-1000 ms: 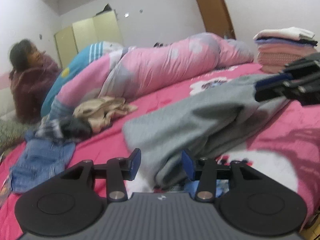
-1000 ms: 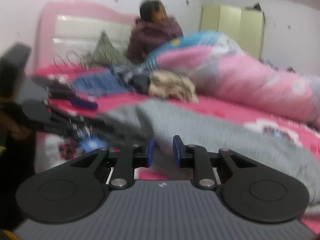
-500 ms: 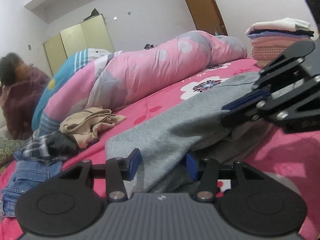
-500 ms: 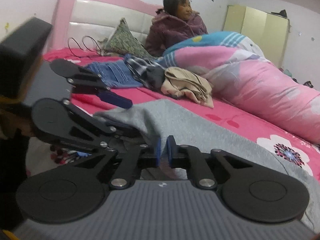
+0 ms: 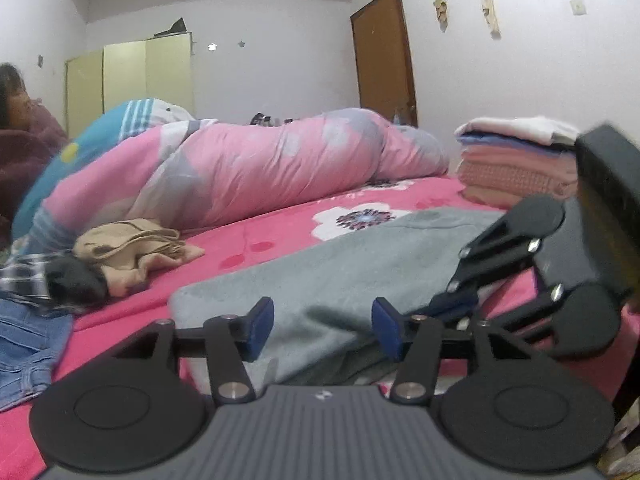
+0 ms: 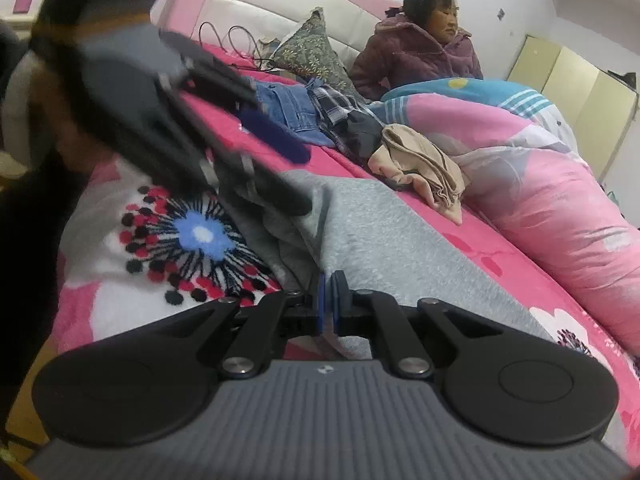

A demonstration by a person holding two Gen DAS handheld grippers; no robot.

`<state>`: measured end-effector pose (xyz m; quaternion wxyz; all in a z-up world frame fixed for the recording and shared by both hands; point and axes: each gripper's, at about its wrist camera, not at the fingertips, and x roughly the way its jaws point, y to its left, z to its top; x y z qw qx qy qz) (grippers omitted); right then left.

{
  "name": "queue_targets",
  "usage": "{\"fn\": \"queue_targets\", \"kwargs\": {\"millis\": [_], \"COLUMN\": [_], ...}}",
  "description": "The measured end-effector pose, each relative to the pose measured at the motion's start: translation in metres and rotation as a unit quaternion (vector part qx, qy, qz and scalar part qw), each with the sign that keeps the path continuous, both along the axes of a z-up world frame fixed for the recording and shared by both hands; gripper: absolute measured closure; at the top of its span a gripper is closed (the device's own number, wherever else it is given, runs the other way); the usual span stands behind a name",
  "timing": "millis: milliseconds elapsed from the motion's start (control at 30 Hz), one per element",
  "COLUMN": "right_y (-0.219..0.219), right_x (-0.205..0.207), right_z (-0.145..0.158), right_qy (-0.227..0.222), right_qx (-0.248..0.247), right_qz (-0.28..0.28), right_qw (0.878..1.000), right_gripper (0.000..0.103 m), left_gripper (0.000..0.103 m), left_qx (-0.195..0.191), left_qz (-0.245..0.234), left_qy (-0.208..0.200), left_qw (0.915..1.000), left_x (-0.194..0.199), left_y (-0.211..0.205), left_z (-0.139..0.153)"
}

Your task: Fold clothes

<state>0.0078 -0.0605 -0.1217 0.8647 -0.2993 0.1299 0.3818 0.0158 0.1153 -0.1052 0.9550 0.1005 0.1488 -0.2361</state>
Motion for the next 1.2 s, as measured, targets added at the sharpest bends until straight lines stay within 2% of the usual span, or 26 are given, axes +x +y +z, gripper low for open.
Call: {"fn": "queue_targets", "kwargs": {"millis": [167,433,567,633,667,767,900,1033,1200], "right_y": [0.004,0.003,-0.017,-0.029,-0.033,-0.030,-0.019,-0.011,-0.005], "right_x": [-0.004,-0.005,0.001,0.011,0.016,0.028,0.043,0.058,0.066], "right_z": [-0.004,0.000,0.023,0.036,0.040,0.037,0.029,0.023,0.023], "right_qy": [-0.012,-0.020,0.015,0.048,0.057,0.050,0.055,0.089,0.113], "right_qx": [-0.023,-0.040,0.016,0.061,0.071,0.033,-0.025,-0.057,-0.074], "right_qz": [0.010,0.023,0.028,0.026,0.023,0.018,0.040,0.059,0.055], "right_qw": [1.000,0.999,0.999,0.997,0.996,0.998,0.997,0.993,0.989], "right_gripper": [0.097,0.097,0.089,0.078,0.076,0.073,0.060,0.062,0.064], "left_gripper": [0.052,0.056,0.056,0.056,0.056,0.056,0.057,0.057,0.058], "left_qx": [0.084,0.152,0.176,0.182,0.184,0.188,0.184,0.178,0.215], "left_qz": [-0.019,-0.060,-0.065,-0.062,-0.060,-0.053,-0.042,-0.032,-0.039], "left_qy": [0.011,0.012,-0.004,-0.009,-0.012,-0.016,-0.020,-0.024,-0.048], "left_qw": [0.9962,0.9865,0.9822,0.9813,0.9811,0.9807,0.9818,0.9832,0.9746], "left_x": [0.020,0.029,0.026,0.024,0.023,0.021,0.019,0.018,0.010], "left_y": [-0.029,-0.040,-0.043,-0.043,-0.043,-0.043,-0.042,-0.042,-0.049], "left_z": [-0.012,-0.021,-0.023,-0.024,-0.024,-0.025,-0.026,-0.027,-0.036]}}
